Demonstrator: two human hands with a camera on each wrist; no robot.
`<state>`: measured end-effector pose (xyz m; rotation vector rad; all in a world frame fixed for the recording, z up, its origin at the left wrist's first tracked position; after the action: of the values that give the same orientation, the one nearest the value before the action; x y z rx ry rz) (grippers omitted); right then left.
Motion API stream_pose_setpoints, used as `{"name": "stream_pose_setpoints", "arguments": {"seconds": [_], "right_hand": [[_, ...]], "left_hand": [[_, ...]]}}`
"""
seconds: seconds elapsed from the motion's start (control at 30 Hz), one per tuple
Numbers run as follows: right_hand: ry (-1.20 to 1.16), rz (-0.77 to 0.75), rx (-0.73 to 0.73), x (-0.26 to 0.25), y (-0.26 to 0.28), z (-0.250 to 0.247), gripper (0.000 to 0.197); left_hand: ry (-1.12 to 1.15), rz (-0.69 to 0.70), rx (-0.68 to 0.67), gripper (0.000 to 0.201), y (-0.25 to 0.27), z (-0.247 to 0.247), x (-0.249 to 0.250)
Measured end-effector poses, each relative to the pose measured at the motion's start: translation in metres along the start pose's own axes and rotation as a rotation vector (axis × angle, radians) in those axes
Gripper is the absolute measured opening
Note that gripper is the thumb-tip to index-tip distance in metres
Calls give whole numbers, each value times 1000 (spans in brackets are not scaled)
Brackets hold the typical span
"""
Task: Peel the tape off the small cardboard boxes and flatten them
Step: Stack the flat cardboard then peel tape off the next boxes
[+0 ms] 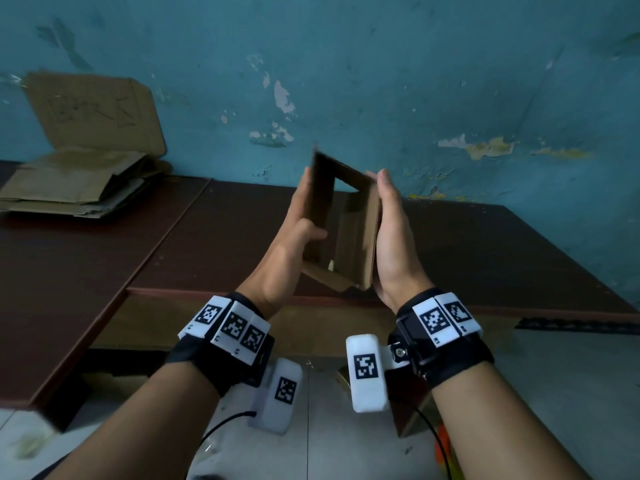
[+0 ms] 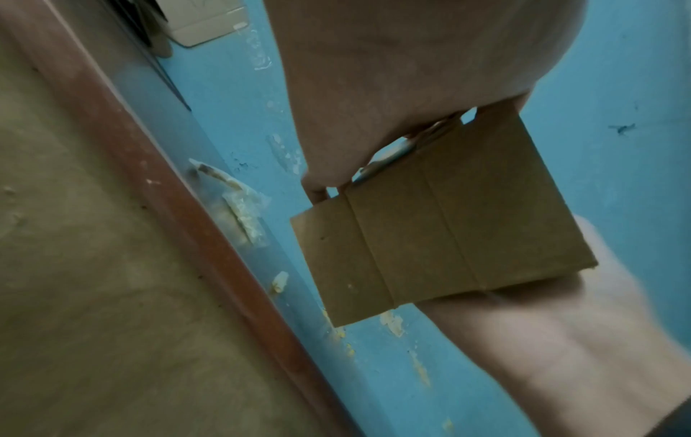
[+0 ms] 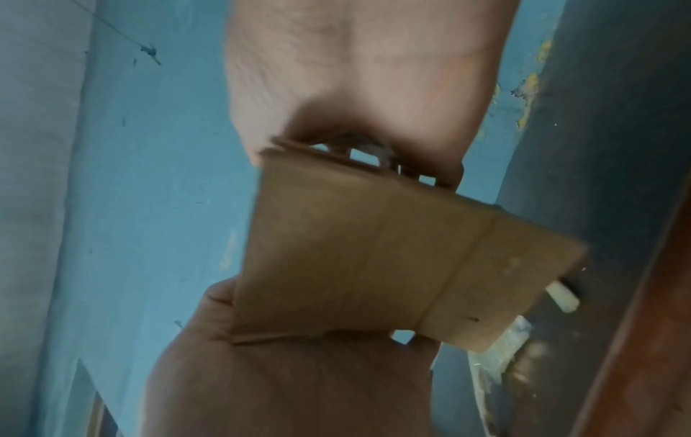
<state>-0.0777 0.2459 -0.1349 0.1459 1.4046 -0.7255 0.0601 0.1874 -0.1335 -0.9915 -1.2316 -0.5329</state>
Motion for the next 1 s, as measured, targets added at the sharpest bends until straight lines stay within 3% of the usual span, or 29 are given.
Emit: {"name": "stream_pose_setpoints", "arguments": {"seconds": [0.1,0.13,0.23,0.3,0.33,0.37,0.43,0.53,0.63,0.77,0.9,1.0], "right_hand": [[87,12,-114,-4,7,9,93],[118,9,-127,-6,9,12,88],[133,-37,-166,-8,12,17,83],[96,-7,-137,-5,11,19,88],[68,17,-101,-1,9,17,97],[20,39,-65,0,9,15,105],[-60,72,44,-5,10,7,97],[-112,101,57,-4,11,-3,62],[-108,157,11,1,12,3,66],[-131,170,-82,6,12,15,82],[-90,225,-204,9,23,36,62],[34,214,-352,15,31,59,62]], "left_hand": [[60,-34,96,29,2,-4,-5],[16,-19,117,22,4,-5,-2],[-44,-35,140,39,14,1,3],[-27,23,128,19,11,-3,6],[33,-3,82,29,9,-2,6],[69,-41,45,55,8,-2,2],[98,-82,1,76,6,-2,-5],[81,-78,-28,72,5,3,-12],[84,-92,-1,82,3,3,-18],[60,65,113,86,-1,1,-5],[66,128,189,89,-7,-7,-1],[50,106,203,93,-4,-3,1]]}}
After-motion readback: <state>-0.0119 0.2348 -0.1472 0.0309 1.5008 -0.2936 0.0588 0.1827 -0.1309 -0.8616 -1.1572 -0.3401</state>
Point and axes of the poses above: each hand's wrist, its own y-axis away from the middle knuckle, its own z-axis out of the palm, x = y × z, the point moved 6 cm from there along -y, towards the middle knuckle, and after that the axes turned 7 degrees about -x, right-handed, at the moved point
